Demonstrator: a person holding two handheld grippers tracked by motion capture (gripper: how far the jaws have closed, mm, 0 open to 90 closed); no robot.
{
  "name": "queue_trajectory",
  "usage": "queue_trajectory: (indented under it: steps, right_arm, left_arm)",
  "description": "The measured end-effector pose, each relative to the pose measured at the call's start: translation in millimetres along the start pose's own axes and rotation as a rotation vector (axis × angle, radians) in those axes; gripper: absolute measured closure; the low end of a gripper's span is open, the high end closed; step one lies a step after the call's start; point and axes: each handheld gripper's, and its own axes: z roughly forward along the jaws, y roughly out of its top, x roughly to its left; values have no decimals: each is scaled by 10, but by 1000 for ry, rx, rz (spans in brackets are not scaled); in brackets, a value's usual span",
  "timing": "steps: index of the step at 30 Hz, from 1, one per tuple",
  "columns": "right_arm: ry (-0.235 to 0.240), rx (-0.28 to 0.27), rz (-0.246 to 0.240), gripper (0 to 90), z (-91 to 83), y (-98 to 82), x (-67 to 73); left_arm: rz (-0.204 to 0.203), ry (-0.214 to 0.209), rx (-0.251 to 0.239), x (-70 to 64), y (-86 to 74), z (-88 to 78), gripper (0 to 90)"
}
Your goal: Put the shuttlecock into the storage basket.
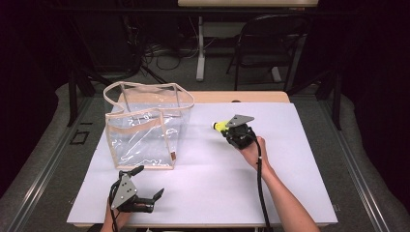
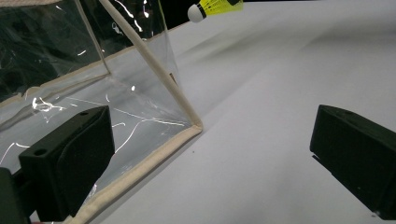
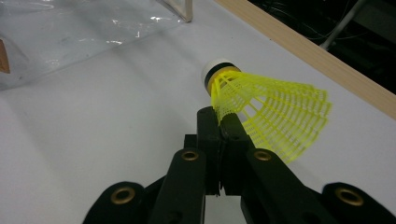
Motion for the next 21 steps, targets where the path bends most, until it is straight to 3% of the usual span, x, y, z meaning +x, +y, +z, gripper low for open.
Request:
queue_trajectory:
  steps: [21]
  right_arm:
    - [3,-34,12,893,-124,114,-50]
  left_arm:
    - [-2,0,-2,-1,0,-3,0]
